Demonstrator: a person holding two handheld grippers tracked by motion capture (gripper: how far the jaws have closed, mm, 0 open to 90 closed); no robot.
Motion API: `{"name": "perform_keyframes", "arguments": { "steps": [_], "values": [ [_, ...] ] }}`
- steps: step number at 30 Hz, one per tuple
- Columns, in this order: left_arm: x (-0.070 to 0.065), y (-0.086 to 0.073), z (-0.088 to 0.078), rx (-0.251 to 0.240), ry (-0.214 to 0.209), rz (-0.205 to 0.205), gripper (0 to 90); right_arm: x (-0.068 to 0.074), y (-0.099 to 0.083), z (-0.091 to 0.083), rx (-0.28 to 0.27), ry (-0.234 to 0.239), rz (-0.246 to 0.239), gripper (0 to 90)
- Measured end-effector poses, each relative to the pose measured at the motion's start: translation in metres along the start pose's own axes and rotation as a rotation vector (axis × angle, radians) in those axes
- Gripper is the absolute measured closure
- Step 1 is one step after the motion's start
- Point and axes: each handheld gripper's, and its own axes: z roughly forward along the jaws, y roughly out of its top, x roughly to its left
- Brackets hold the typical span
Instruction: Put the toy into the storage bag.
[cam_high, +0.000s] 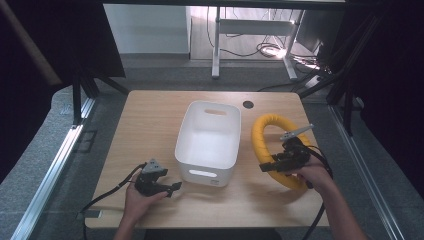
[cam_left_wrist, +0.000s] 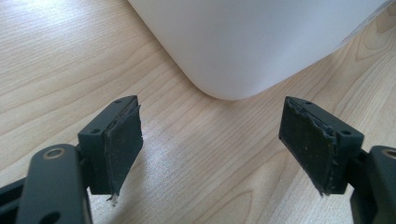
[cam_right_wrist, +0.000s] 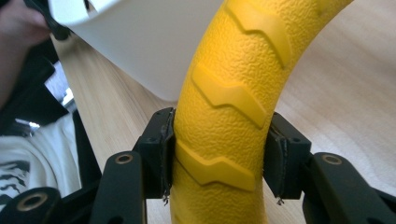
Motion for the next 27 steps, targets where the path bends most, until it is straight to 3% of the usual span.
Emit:
{"name": "perform_keyframes", "arguments": {
  "steps": [5,14,27],
  "values": [
    [0.000,0.000,0.000,0.001,0.001,-0.004,21.7,-0.006,-0.004,-0.021,-0.113,0.017,0.029,50.6],
    [0.000,0.000,0.001,0.001,0.001,0.000,21.7,-0.014,-0.007,-0.034,-0.198,0.020,0.052,50.6],
    [0.000,0.000,0.001,0.004,0.000,-0.001,21.7,-0.016,-0.009,-0.037,-0.219,0.010,0.052,50.7]
  ]
}}
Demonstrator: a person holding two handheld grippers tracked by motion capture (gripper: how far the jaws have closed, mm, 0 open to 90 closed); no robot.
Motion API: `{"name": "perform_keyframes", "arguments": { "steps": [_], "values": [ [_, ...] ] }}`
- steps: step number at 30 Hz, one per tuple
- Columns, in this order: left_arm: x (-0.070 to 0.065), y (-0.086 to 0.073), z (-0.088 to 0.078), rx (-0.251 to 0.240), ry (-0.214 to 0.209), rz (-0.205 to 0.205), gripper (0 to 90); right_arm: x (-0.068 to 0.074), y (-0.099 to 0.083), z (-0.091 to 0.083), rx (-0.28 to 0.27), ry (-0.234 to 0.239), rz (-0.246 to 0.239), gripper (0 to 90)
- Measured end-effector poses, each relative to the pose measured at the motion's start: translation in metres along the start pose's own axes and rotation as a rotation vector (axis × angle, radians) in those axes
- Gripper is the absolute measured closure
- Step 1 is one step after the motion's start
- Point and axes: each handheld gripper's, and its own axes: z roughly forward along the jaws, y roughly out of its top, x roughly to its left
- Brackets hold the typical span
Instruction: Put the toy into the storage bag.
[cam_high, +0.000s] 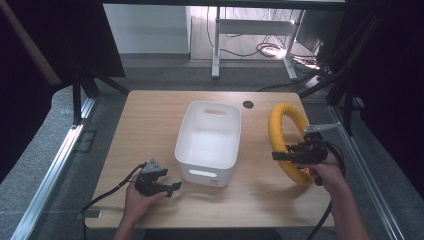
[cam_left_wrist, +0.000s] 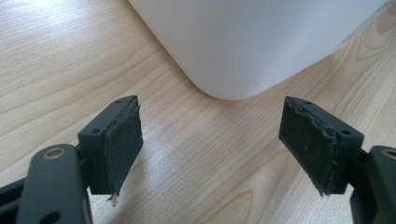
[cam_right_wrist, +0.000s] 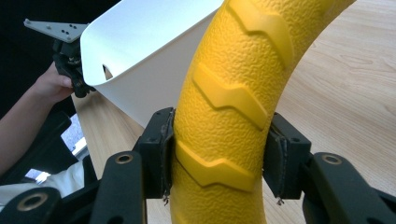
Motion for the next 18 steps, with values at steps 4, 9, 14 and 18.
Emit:
{"name": "perform_keyframes", "arguments": {
  "steps": [4,9,14,18],
  "values": [
    [0.000,0.000,0.000,0.000,0.000,0.001,21.7,0.000,0.000,-0.001,-0.003,-0.002,-0.002,50.6],
    [0.000,0.000,0.000,0.002,0.003,0.001,21.7,-0.001,0.004,-0.006,-0.026,-0.030,-0.004,50.6],
    [0.000,0.000,0.001,0.003,0.001,0.004,21.7,0.000,0.015,-0.026,-0.128,-0.020,-0.008,51.0],
    [0.000,0.000,0.001,-0.002,0.002,0.000,21.7,0.003,0.018,-0.033,-0.186,0.017,-0.004,51.0]
  ]
}}
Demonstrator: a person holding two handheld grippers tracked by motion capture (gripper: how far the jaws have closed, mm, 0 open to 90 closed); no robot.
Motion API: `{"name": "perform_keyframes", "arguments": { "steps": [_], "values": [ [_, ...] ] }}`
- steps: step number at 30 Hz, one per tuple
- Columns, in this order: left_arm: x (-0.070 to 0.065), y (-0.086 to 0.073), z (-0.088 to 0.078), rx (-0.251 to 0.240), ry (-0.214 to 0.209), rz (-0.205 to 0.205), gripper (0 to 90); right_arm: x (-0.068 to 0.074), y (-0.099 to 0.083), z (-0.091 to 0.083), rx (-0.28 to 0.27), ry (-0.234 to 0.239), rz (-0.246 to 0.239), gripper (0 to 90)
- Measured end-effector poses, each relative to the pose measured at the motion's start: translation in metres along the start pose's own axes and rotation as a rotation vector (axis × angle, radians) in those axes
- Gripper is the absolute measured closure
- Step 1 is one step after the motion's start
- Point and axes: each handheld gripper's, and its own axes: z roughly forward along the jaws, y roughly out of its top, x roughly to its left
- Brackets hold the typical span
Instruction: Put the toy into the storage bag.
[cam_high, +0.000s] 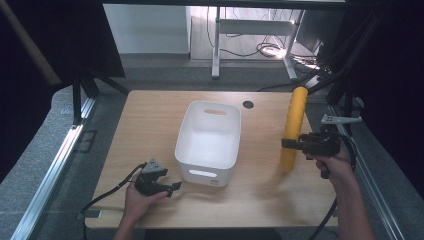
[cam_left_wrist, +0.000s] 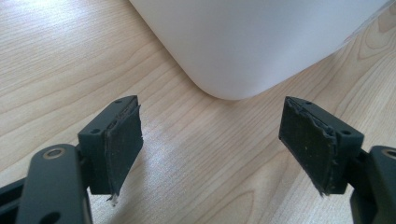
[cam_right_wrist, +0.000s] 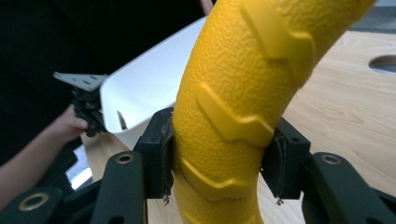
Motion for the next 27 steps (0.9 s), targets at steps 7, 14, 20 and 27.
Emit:
{"name": "perform_keyframes", "arguments": {
  "steps": [7,14,20,27],
  "values": [
    [0.000,0.000,0.000,0.000,0.001,0.000,21.6,0.001,0.000,0.005,-0.015,0.024,0.005,50.9],
    [0.000,0.000,0.000,0.002,-0.002,0.000,21.6,0.002,0.002,0.007,-0.027,0.028,0.006,50.8],
    [0.000,0.000,0.000,0.001,-0.001,-0.001,21.6,0.005,0.004,0.007,-0.039,0.033,0.006,50.8],
    [0.000,0.000,0.001,0.005,-0.002,-0.001,21.5,0.008,0.005,0.011,-0.056,0.030,-0.003,50.7]
  ]
}}
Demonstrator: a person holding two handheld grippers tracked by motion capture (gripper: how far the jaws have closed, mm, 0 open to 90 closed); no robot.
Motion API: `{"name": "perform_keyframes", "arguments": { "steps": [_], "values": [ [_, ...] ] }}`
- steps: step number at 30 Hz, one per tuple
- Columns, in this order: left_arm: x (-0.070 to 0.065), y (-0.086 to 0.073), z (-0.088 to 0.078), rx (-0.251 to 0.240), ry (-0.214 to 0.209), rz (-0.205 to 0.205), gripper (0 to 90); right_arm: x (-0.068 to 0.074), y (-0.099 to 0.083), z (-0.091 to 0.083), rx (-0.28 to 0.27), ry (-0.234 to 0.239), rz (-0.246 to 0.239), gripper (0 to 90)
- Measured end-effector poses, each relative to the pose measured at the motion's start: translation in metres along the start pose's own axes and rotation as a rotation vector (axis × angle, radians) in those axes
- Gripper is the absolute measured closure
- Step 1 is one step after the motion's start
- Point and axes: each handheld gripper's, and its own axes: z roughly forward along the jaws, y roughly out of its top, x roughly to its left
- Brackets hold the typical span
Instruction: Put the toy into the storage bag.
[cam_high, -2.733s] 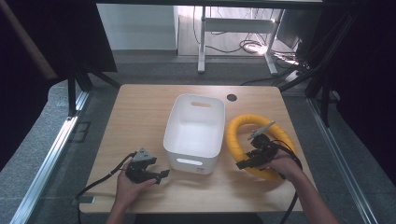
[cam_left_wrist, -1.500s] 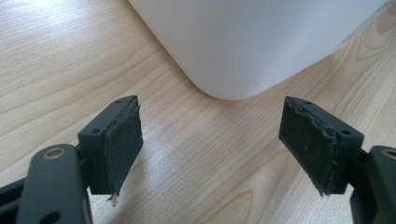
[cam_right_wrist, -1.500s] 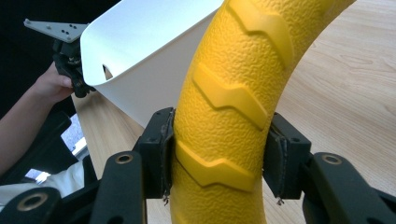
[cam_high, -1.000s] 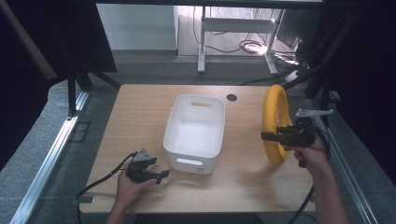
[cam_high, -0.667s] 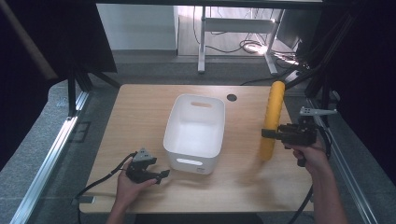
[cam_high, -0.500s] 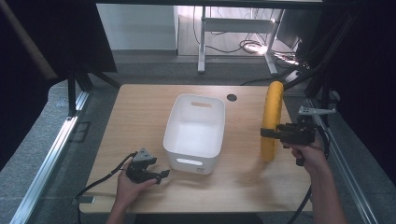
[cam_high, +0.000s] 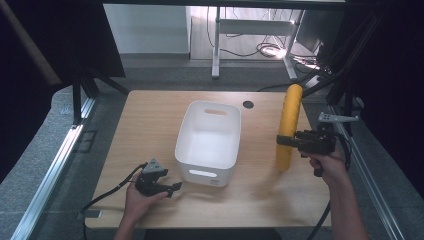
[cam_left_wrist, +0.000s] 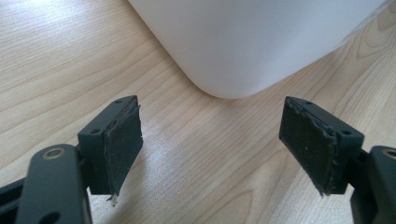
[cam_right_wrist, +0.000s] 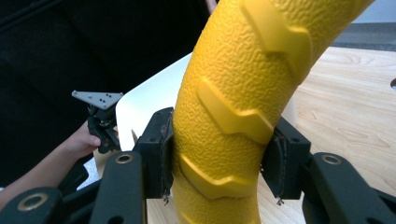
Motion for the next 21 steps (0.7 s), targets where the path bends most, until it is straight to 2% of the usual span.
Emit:
{"name": "perform_keyframes", "arguments": {
  "steps": [7,9,21],
  "values": [
    [0.000,0.000,0.000,0.002,0.001,0.000,21.5,0.008,-0.001,0.005,-0.055,0.005,-0.002,50.6],
    [0.000,0.000,0.000,0.002,0.001,0.001,21.5,0.012,-0.001,0.008,-0.086,0.005,-0.009,50.6],
    [0.000,0.000,0.000,0.005,-0.001,0.001,21.4,0.031,0.002,0.021,-0.206,-0.033,-0.033,50.4]
  ]
}}
